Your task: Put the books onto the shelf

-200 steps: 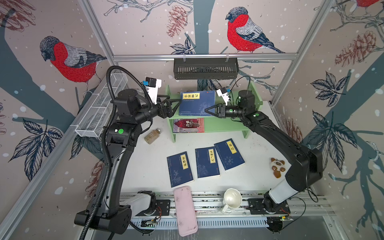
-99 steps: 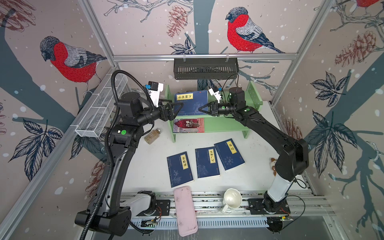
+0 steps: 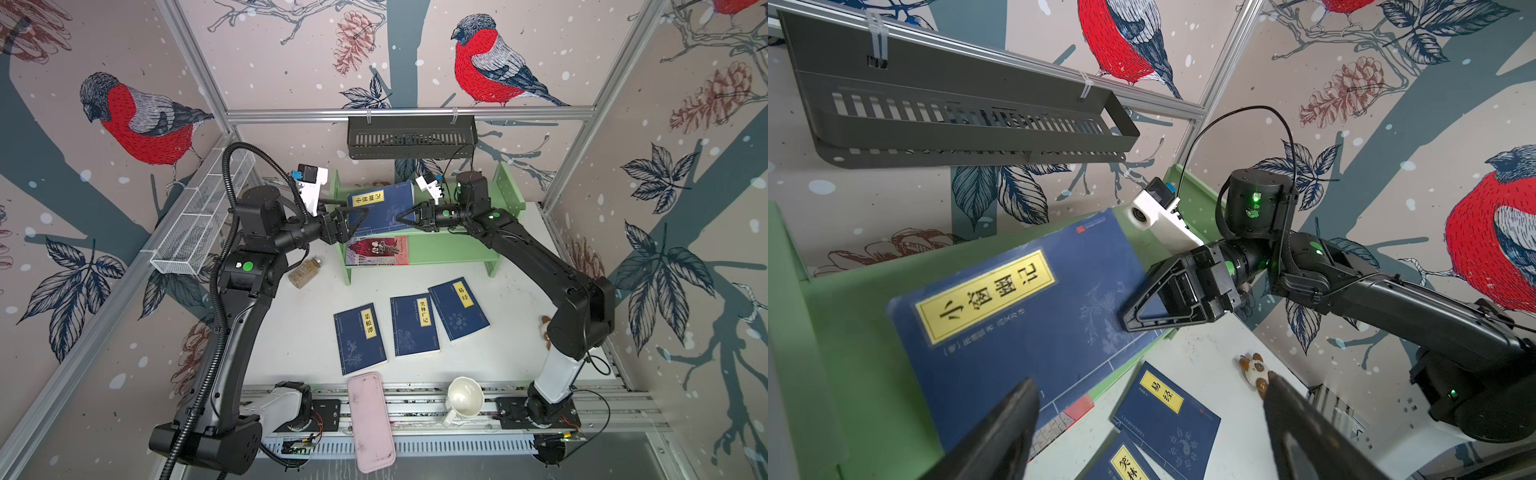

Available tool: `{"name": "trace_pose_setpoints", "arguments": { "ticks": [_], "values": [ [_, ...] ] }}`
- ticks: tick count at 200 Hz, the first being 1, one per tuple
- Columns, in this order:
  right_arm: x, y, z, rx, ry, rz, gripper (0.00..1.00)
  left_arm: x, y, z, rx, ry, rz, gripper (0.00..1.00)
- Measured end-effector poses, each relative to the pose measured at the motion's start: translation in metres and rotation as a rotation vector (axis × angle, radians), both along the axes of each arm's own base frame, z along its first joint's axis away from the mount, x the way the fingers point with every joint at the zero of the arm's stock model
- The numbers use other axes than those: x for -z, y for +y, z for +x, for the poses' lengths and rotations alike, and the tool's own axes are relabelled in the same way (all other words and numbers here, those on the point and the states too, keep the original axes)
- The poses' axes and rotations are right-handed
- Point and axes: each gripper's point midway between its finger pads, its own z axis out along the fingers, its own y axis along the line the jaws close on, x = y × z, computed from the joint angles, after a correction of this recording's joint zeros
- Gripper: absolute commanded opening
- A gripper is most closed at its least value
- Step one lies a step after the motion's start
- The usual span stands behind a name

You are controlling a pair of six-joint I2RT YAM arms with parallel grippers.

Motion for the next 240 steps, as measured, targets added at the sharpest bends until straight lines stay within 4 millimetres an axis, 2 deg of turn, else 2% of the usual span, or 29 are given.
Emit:
{"name": "trace_pose_setpoints", "arguments": {
  "ticks": [40,73,110,123,148,180,215,240],
  "values": [
    [0.003,0.0,0.004,0.005,0.011,-0.026,0.23,0.001,0.0,-0.002,0.005,0.002,-0.001,0.85],
    [0.008,-0.001,0.008,0.026,0.028,-0.041,0.17,0.001,0.0,-0.002,0.005,0.001,-0.001,0.85],
    [0.008,-0.002,0.012,0.048,0.046,-0.037,0.18,0.004,-0.002,-0.004,0.018,0.007,-0.002,0.85],
    [0.006,-0.003,0.015,0.058,0.057,-0.03,0.07,0.004,-0.002,-0.004,0.021,0.009,-0.003,0.85],
    [0.005,-0.005,0.018,0.071,0.072,-0.024,0.07,0.004,-0.002,-0.005,0.023,0.009,-0.004,0.85],
    [0.004,-0.006,0.022,0.09,0.086,-0.012,0.11,0.005,-0.003,-0.006,0.028,0.026,-0.014,0.85],
    [0.005,-0.008,0.025,0.106,0.102,-0.008,0.28,0.005,-0.005,-0.008,0.042,0.031,-0.02,0.85],
    [0.006,-0.01,0.028,0.119,0.103,-0.011,0.31,0.006,-0.005,-0.008,0.044,0.031,-0.021,0.85]
  ]
}}
